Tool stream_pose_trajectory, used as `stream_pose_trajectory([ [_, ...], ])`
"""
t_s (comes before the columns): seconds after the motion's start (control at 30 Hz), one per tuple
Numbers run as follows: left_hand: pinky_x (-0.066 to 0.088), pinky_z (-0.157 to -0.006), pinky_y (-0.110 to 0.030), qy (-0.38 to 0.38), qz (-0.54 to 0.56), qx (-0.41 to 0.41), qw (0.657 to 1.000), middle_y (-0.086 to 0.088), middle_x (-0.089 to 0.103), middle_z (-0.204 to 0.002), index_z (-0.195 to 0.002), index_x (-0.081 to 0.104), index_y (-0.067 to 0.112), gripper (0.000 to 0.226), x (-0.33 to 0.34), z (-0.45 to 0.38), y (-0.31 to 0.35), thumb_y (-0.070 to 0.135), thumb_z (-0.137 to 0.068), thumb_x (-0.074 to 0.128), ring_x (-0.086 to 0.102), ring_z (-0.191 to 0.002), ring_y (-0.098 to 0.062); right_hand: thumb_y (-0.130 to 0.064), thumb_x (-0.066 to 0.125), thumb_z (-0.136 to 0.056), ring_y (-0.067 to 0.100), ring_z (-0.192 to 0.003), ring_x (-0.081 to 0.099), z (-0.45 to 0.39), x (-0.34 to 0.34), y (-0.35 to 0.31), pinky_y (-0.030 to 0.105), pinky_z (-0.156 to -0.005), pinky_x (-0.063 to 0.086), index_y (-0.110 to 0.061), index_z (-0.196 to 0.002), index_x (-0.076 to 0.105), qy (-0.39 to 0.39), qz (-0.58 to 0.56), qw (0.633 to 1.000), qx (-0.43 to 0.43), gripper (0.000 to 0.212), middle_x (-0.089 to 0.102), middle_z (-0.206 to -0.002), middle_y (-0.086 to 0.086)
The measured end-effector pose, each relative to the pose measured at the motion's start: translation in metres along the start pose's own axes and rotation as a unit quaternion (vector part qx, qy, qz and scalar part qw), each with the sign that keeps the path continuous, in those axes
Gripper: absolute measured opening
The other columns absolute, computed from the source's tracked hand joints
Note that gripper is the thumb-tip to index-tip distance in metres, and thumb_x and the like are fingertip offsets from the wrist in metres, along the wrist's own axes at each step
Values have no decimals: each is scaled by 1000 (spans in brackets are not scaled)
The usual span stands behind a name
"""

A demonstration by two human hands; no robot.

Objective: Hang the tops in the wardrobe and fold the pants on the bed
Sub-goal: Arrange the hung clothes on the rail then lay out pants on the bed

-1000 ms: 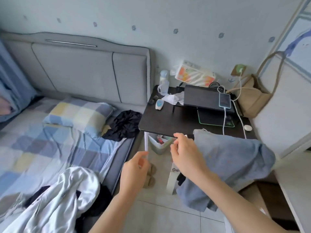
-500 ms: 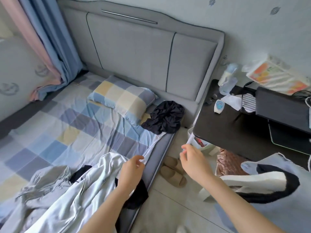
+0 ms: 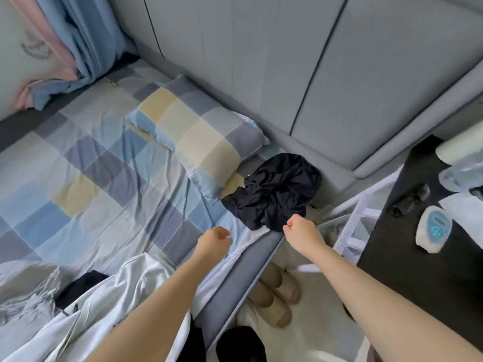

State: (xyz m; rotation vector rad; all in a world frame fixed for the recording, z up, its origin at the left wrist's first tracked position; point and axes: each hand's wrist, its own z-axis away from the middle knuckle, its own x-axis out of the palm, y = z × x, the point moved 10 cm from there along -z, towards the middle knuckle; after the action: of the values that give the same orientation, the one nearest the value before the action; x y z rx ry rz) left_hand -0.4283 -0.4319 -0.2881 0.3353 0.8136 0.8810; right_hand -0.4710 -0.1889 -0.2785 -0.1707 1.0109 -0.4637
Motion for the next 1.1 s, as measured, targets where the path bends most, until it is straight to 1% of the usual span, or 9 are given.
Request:
stream_pose_trajectory([
  [0.07, 47, -67, -25, -15, -4, -17, 1000, -1, 56, -93, -100, 57, 17, 8, 21, -54, 4, 17, -94, 51, 56, -77, -20, -18, 43, -97, 27, -86, 51, -59, 17, 5, 31, -68, 37, -6, -85, 48, -14, 11, 1000, 5, 18, 57, -93, 12],
  [0.23, 48, -93, -37, -79, -144, -13, 986, -7, 54, -124, -114, 62, 9, 26, 88, -166, -13, 20, -93, 51, 55, -112, -30, -15, 41, -96, 26, -93, 52, -165, 89, 22, 33, -83, 42, -8, -83, 50, -89, 65, 994, -6, 17, 55, -98, 13],
  [0.33, 37, -106, -40, -117, -286, 41, 950, -4, 30, -151, -124, 59, 13, 33, 128, -210, -26, 25, -95, 52, 27, -139, -29, -13, 39, -96, 29, -112, 48, -199, 134, 36, 33, -92, 41, -10, -103, 62, -144, 119, 982, -22, 24, 57, -117, 10],
  [0.43, 20, -116, -45, -139, -380, 92, 910, 0, 3, -163, -130, 58, 20, 37, 165, -240, -36, 26, -95, 51, -3, -150, -30, -16, 44, -98, 31, -119, 37, -220, 177, 51, 34, -97, 37, -22, -115, 63, -198, 154, 968, -33, 26, 38, -135, 7],
  [0.6, 7, -120, -49, -155, -478, 108, 858, -2, -11, -164, -139, 49, 20, 42, 211, -262, -50, 19, -97, 48, -14, -149, -35, -17, 49, -95, 33, -138, 14, -235, 217, 88, 39, -108, 31, -26, -139, 43, -253, 142, 957, -4, 45, 6, -158, -3],
  [0.77, 7, -121, -51, -165, -474, 83, 861, 2, -2, -164, -155, 18, 14, 63, 219, -274, -60, 21, -99, 44, -7, -149, -32, -12, 54, -91, 29, -123, 47, -250, 201, 98, 26, -96, 39, -5, -129, 52, -172, 19, 984, 41, 39, 48, -135, 9],
  [0.93, 25, -113, -37, -80, -411, 151, 895, -4, 47, -134, -125, 56, 9, 33, 194, -264, -30, 19, -94, 53, 38, -129, -23, -7, 63, -86, 26, -98, 54, -246, 136, 100, 28, -73, 39, -10, -99, 52, -14, -113, 989, 98, 17, 53, -98, 5],
  [1.03, 42, -81, -30, -41, -276, 137, 950, -8, 58, -108, -96, 65, 7, 13, 155, -247, -14, 7, -89, 54, 56, -97, -25, 1, 56, -86, 26, -78, 47, -232, 101, 94, 31, -56, 34, -10, -95, 37, 37, -122, 987, 101, 24, 48, -90, 8],
  [1.1, 36, -59, -25, -27, -199, 109, 974, -5, 56, -81, -72, 57, 11, 16, 124, -231, -10, -1, -81, 54, 46, -70, -22, 2, 53, -87, 22, -69, 46, -216, 76, 87, 29, -51, 34, -12, -100, 35, 65, -132, 984, 100, 26, 46, -82, 5],
])
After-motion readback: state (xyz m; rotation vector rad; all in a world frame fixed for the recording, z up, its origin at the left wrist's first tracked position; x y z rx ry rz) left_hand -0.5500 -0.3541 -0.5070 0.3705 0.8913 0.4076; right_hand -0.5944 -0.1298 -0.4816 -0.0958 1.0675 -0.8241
